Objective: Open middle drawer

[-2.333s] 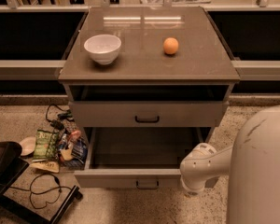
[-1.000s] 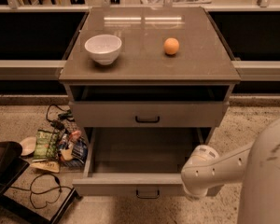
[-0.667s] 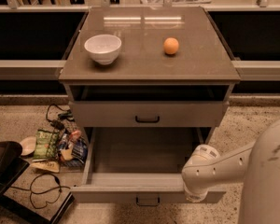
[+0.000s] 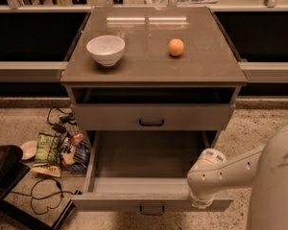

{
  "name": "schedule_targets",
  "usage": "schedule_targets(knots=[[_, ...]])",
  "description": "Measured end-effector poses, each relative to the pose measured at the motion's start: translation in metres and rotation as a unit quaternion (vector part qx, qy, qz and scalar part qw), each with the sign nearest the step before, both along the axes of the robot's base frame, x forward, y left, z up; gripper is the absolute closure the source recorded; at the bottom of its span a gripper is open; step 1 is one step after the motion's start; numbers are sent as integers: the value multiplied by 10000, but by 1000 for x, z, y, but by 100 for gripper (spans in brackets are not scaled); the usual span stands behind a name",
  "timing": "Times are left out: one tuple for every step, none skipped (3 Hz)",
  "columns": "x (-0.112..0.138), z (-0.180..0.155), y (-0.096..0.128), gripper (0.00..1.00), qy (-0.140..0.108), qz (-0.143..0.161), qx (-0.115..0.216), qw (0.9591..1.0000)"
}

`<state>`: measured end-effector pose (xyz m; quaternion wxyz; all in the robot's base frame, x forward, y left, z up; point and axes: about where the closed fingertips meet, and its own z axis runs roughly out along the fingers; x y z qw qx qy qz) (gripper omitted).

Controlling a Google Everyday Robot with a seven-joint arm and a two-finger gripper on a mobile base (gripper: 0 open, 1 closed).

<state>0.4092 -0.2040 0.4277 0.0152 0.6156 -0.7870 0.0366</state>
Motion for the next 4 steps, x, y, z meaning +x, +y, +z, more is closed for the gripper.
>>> schedule_targets(knots=[[0,0,0,100,0,0,0,10000],[0,0,0,100,0,0,0,10000],[0,1,0,100,0,0,0,10000],[0,1,0,85,3,0,-1,10000]])
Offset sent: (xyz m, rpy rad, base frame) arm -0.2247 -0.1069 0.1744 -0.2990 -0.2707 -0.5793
